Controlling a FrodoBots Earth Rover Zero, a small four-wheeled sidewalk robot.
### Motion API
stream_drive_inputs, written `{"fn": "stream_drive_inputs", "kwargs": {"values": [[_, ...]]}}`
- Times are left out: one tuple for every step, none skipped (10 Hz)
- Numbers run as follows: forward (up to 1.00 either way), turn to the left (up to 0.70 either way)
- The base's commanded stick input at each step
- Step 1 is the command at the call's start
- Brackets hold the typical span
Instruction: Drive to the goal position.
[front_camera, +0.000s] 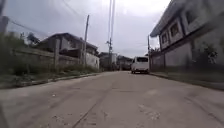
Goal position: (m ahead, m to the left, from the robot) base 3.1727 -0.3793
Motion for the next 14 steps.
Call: {"fn": "stream_drive_inputs", "kwargs": {"values": [[0.50, 0.00], [0.50, 0.00], [0.50, 0.00], [0.50, 0.00], [0.50, 0.00], [0.50, 0.00], [0.50, 0.00], [0.50, 0.00], [0.50, 0.00], [0.50, 0.00], [0.50, 0.00], [0.50, -0.33], [0.50, -0.50], [0.50, -0.50]]}}
